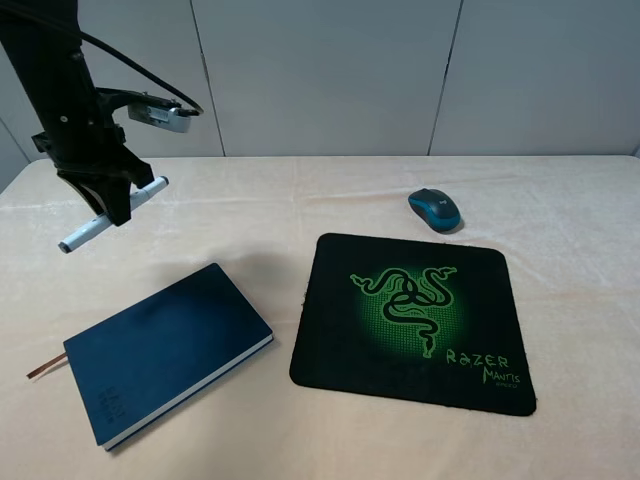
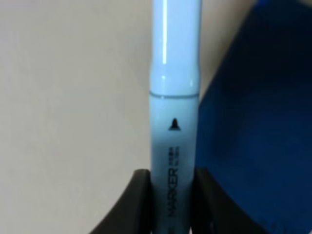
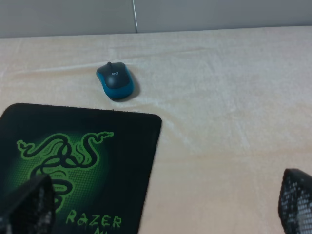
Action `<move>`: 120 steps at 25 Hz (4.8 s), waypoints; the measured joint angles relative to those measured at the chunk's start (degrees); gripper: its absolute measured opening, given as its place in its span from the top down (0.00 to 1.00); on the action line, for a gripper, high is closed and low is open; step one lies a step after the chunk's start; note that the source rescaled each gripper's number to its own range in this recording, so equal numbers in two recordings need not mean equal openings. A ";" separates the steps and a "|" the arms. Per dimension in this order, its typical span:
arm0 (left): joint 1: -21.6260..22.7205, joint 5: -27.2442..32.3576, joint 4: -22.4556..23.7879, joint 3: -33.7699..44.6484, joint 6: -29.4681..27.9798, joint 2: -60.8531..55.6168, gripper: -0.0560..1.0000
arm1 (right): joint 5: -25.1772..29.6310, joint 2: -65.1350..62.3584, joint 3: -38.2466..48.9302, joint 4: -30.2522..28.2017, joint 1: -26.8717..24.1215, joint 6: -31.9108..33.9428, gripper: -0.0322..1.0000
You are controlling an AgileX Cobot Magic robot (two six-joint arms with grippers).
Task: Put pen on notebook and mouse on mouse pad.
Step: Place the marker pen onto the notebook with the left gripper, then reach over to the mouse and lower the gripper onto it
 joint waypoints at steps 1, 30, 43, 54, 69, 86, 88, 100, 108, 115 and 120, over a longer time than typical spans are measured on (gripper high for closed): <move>-0.06 -0.43 0.00 1.53 0.00 -1.45 0.95 | 0.00 0.00 0.00 0.00 0.00 0.00 0.00; -15.43 -19.23 -0.19 30.87 -5.81 -10.23 0.95 | 0.00 0.00 0.00 0.00 0.00 0.00 0.00; -15.43 -29.78 -0.31 36.98 -7.12 -10.23 0.95 | 0.00 0.00 0.00 0.00 0.00 0.00 0.00; -15.43 -30.03 -0.31 37.03 -7.34 -10.23 0.70 | 0.00 0.00 0.00 0.00 0.00 0.00 0.00; -15.43 -25.85 -2.13 35.32 -7.40 -10.57 0.00 | 0.00 0.00 0.00 0.00 0.00 0.00 0.00; -15.43 -6.58 -2.83 30.68 -7.51 -41.11 0.00 | 0.00 0.00 0.00 0.00 0.00 0.00 0.00; -15.43 -4.15 -2.36 30.68 -7.51 -47.06 0.00 | 0.00 0.00 0.00 0.00 0.00 0.00 0.00; -15.43 1.90 -0.20 30.74 -6.00 -79.54 0.00 | 0.00 0.00 0.00 0.00 0.00 0.00 0.00; -14.92 1.90 -2.89 37.12 -4.49 -90.53 0.00 | 0.00 0.00 0.00 0.00 0.00 0.00 0.00; -7.84 0.17 -7.43 46.14 -4.49 -95.30 0.00 | 0.00 0.00 0.00 0.00 0.00 0.00 0.00; -1.39 -2.76 -10.90 51.52 -4.49 -100.53 0.00 | 0.00 0.00 0.00 0.00 0.00 0.00 0.00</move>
